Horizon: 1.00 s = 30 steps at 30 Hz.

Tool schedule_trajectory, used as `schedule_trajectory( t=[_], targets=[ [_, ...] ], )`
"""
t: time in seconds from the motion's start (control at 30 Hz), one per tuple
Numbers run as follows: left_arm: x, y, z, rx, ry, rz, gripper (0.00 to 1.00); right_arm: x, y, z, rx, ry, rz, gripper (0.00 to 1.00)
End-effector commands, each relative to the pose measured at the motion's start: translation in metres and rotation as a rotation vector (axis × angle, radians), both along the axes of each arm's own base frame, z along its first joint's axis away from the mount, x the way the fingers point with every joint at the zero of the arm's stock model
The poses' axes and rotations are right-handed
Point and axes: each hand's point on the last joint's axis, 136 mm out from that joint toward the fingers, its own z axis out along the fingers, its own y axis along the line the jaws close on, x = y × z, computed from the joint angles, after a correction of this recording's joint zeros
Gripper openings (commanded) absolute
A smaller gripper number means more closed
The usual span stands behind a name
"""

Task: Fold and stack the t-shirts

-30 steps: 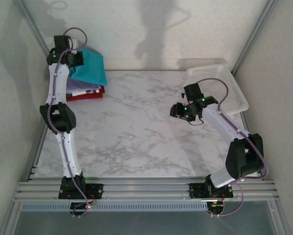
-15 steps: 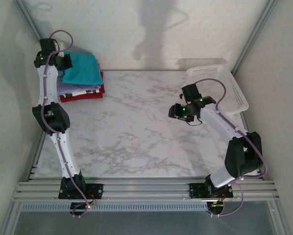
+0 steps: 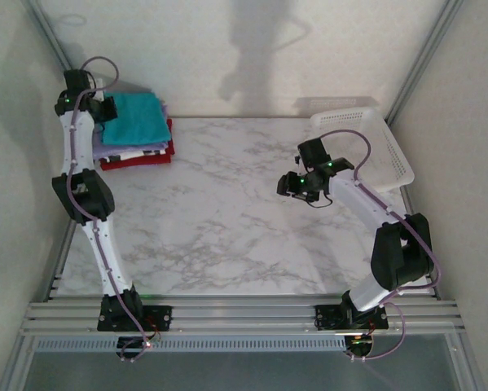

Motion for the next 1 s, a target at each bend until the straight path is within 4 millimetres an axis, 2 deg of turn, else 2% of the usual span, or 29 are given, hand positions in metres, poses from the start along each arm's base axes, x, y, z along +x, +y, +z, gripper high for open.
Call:
schedule_trajectory(
  t=[0.0, 0.03, 0.1, 0.13, 0.2, 0.27, 0.33, 0.37, 0.43, 0.47, 0.57, 0.6, 0.7, 0.73, 0.8, 0.83, 0.9, 0.97],
  targets=[
    [-0.001, 0.026, -0.039, 0.064, 0.078, 0.044, 0.0, 0.002, 0.004, 0.007, -0.001, -0.008, 0.001, 0.54],
    [-0.001, 0.034, -0.041, 0.093, 0.079, 0.073, 0.1, 0.002, 0.004, 0.008, -0.002, -0.01, 0.002, 0.54],
    [0.001, 0.055, -0.037, 0.149, 0.062, 0.16, 0.59, 0.001, 0.003, 0.009, -0.006, -0.011, 0.003, 0.54],
    [0.002, 0.058, -0.032, 0.158, 0.049, 0.166, 0.69, 0.0, 0.002, 0.01, -0.008, -0.012, 0.003, 0.54],
    [0.003, 0.058, -0.013, 0.163, 0.007, 0.192, 0.84, -0.001, 0.0, 0.013, -0.015, -0.017, 0.003, 0.54],
    [0.001, 0.047, 0.014, 0.164, -0.034, 0.183, 1.0, -0.002, -0.002, 0.014, -0.022, -0.025, 0.003, 0.54],
    [-0.006, 0.03, 0.043, 0.183, -0.072, 0.178, 1.0, -0.002, -0.006, 0.015, -0.039, -0.037, -0.001, 0.56],
    [-0.011, 0.018, 0.054, 0.183, -0.089, 0.175, 1.0, -0.001, -0.009, 0.016, -0.054, -0.049, -0.007, 0.6],
    [-0.026, -0.01, 0.084, 0.136, -0.186, 0.156, 1.0, 0.002, -0.016, 0.022, -0.077, -0.093, -0.02, 0.93],
    [-0.035, -0.03, 0.1, 0.102, -0.264, 0.127, 1.0, 0.004, -0.021, 0.024, -0.087, -0.115, -0.032, 0.99],
    [-0.073, -0.067, 0.119, -0.019, -0.449, 0.109, 1.0, 0.013, -0.041, 0.029, -0.133, -0.175, -0.076, 0.99],
    [-0.085, -0.073, 0.12, -0.052, -0.485, 0.121, 1.0, 0.017, -0.05, 0.03, -0.168, -0.198, -0.092, 0.99],
    [-0.126, -0.093, 0.098, -0.066, -0.575, 0.133, 1.0, 0.031, -0.085, 0.034, -0.332, -0.309, -0.169, 0.99],
    [-0.141, -0.101, 0.093, -0.038, -0.632, 0.131, 1.0, 0.037, -0.102, 0.035, -0.409, -0.375, -0.211, 0.99],
    [-0.171, -0.126, 0.07, 0.074, -0.717, 0.055, 1.0, 0.047, -0.125, 0.034, -0.532, -0.532, -0.247, 0.99],
    [-0.188, -0.131, 0.059, 0.137, -0.749, 0.059, 1.0, 0.048, -0.132, 0.031, -0.593, -0.618, -0.227, 0.99],
    [-0.214, -0.133, 0.028, 0.142, -0.751, 0.078, 1.0, 0.051, -0.138, 0.026, -0.663, -0.79, -0.198, 0.99],
    [-0.23, -0.128, 0.004, 0.119, -0.724, 0.116, 1.0, 0.05, -0.149, 0.005, -0.651, -0.782, -0.221, 0.99]
  ],
)
